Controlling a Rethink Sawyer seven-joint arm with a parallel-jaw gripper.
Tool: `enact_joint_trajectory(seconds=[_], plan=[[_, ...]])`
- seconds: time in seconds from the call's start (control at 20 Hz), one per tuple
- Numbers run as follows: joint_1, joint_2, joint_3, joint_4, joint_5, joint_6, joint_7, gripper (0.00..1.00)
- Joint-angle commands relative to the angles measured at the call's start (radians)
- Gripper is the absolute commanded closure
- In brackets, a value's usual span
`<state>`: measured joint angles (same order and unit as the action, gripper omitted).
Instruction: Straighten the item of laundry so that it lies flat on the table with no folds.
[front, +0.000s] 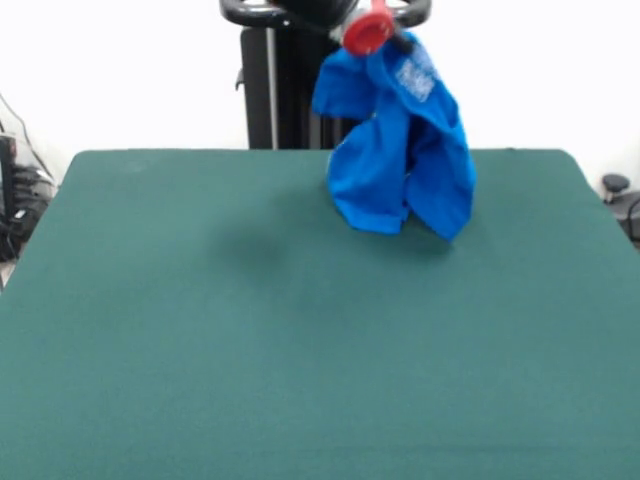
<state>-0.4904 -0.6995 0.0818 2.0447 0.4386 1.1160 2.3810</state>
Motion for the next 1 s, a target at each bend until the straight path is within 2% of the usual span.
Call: enact_joint_trajectory(seconds=[0.05,0.15,0.4,0.7,1.0], plan=[[0.008,0.161,0.047,-0.152,-0.170,-0.297,-0.146,1.00],[0.022,0.161,0.017,-0.186,-0.238,-0.350,-0.096,1.00],[0.033,0.180,-0.013,-0.268,-0.383,-0.482,-0.061,1.00],[0.052,0.091,0.004,-0.257,-0.423,-0.503,-0.001,1.00],[0.098,0.027,-0.045,-0.316,-0.405,-0.389,0.095,1.00]])
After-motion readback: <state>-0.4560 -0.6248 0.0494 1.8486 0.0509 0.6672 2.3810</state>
